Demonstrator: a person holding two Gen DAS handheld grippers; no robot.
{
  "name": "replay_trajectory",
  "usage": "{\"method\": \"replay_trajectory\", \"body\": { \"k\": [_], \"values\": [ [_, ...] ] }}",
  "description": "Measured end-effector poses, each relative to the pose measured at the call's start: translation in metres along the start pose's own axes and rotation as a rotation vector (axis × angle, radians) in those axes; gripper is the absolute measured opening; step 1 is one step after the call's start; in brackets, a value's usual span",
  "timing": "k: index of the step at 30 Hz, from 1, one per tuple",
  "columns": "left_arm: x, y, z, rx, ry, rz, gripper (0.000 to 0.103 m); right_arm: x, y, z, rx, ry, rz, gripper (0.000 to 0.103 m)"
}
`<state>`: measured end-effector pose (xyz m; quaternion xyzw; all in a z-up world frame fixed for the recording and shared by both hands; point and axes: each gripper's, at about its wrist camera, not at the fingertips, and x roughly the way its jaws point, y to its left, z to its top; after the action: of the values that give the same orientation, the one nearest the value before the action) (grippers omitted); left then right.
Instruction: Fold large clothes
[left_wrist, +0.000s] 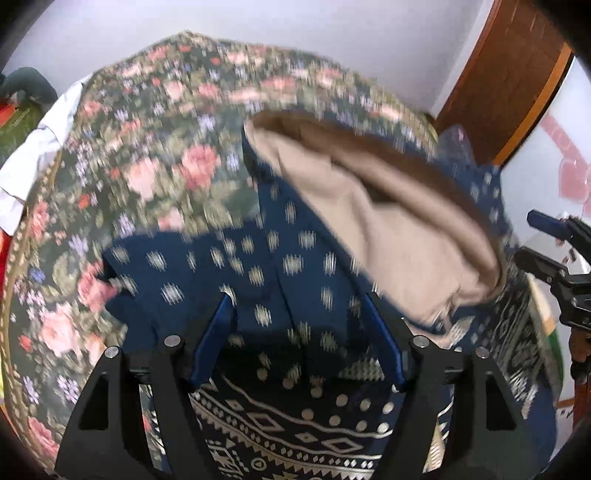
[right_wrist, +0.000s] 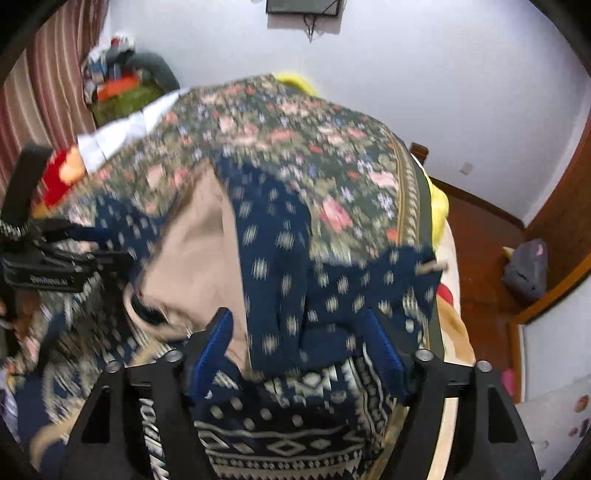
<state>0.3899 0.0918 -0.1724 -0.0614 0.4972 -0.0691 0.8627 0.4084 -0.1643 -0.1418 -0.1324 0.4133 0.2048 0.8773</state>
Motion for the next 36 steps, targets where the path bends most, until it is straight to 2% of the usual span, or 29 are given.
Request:
{"method": "replay_trajectory", "body": {
  "k": [2,5,10,12,14,15,16,17,19,20,22,28,32,36],
  "values": [
    [-0.006,0.003,0.013,-0.013,-0.03,0.003,0.072,0.003,-0.001,0.017,0.023,-0.013,0.013,0.076],
    [0.001,0.009,0.031,-0.039,-0.029,0.002,0.072,0.022,0.001,0.037,0.051,0.005,0.049,0.076],
    [0.038,0.021,0.058,-0.084,0.019,0.02,0.072,0.067,0.002,0.059,0.101,0.05,0.084,0.076],
    [0.053,0.023,0.067,-0.098,0.028,0.035,0.072,0.088,-0.003,0.064,0.17,0.082,0.101,0.075],
    [0.067,0.023,0.074,-0.109,0.039,0.025,0.072,0.106,-0.008,0.065,0.234,0.12,0.151,0.067],
    [0.078,0.026,0.078,-0.118,0.054,0.016,0.071,0.115,-0.009,0.065,0.258,0.141,0.167,0.058],
    [0.087,0.027,0.081,-0.129,0.068,0.013,0.066,0.121,-0.01,0.064,0.27,0.152,0.172,0.049],
    [0.094,0.028,0.082,-0.14,0.081,0.009,0.062,0.127,-0.01,0.062,0.283,0.163,0.178,0.045],
    [0.105,0.03,0.081,-0.166,0.098,-0.01,0.052,0.133,-0.01,0.06,0.29,0.165,0.2,0.029],
    [0.105,0.029,0.081,-0.165,0.076,-0.009,0.048,0.132,-0.01,0.059,0.289,0.159,0.212,0.025],
    [0.099,0.024,0.081,-0.127,0.058,-0.012,0.013,0.125,-0.01,0.057,0.286,0.13,0.222,0.013],
    [0.036,0.012,0.074,-0.107,-0.049,-0.112,0.008,0.072,-0.007,0.052,0.238,0.042,0.285,0.01],
    [-0.013,-0.007,0.055,0.004,-0.112,-0.092,0.008,0.028,0.002,0.037,0.19,0.009,0.315,0.01],
    [-0.047,-0.032,0.028,0.099,-0.125,-0.077,0.008,-0.013,0.013,0.014,0.172,0.0,0.344,0.01]
  ]
}}
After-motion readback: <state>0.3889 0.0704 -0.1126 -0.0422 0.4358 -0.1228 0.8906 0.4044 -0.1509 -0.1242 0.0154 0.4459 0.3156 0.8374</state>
